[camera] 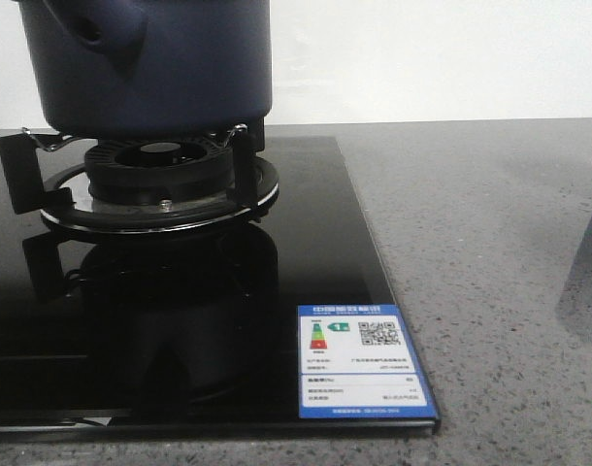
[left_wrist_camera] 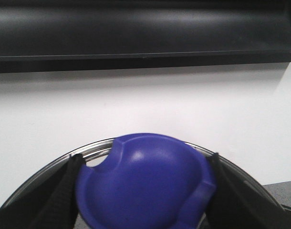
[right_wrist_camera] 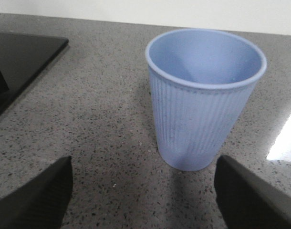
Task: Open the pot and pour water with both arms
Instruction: 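Grasp and lift the light blue ribbed cup with right gripper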
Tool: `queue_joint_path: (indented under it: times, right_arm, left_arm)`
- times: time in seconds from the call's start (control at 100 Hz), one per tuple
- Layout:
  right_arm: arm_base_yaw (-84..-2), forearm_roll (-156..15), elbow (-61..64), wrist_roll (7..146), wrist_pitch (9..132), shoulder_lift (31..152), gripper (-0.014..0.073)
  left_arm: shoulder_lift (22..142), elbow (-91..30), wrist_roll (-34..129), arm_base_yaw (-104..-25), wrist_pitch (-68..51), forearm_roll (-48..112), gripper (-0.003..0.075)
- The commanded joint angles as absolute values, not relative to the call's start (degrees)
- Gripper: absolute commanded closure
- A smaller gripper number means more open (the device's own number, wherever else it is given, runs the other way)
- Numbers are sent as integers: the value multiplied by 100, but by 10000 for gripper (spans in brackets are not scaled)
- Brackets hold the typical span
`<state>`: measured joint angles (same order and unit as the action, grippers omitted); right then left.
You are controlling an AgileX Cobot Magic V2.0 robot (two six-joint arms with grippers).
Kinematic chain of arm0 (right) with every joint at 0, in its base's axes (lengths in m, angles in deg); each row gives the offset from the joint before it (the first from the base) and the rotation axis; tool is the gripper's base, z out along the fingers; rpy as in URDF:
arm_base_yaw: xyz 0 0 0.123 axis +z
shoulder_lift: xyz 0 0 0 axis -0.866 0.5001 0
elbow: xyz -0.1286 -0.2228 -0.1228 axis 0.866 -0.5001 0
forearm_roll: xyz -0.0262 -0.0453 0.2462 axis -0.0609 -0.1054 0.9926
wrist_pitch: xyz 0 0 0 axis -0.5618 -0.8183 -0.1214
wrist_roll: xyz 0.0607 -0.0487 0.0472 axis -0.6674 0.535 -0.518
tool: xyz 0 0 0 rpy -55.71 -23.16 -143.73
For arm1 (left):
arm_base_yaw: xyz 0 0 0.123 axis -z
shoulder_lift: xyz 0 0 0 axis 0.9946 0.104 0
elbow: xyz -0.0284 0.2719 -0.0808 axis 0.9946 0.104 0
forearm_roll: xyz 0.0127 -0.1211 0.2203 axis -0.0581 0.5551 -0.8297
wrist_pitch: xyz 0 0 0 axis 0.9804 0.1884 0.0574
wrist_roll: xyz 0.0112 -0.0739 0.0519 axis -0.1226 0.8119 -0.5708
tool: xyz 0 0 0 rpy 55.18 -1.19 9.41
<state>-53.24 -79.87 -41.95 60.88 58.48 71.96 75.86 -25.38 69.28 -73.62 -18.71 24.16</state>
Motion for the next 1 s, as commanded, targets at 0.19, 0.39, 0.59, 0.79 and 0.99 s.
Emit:
queue_joint_path:
  times: [0.19,0.39,0.59,0.79,0.99]
  right_arm:
    - [-5510,-7863,-4054,6160,4608,7979,48]
    - [-5944,-7646,-4054,6160,4596,8098,48]
    - [-5985,-7646,-4054,6160,4571,8129,48]
    - [-5985,-7646,-4041,6160,4209,8344,47]
    - [-5985,-7646,-3924,6160,4136,8732,41]
  left_arm:
    - [7468,-2748,6912,-7365,-2439,2411,379]
    - [7468,-2748,6912,-7365,-2439,2411,379]
    - [7468,-2748,6912,-7365,-2450,2411,379]
    - [7468,-2748,6912,-7365,-2460,2411,379]
    - [7468,-2748,6912,-7365,-2460,2411,379]
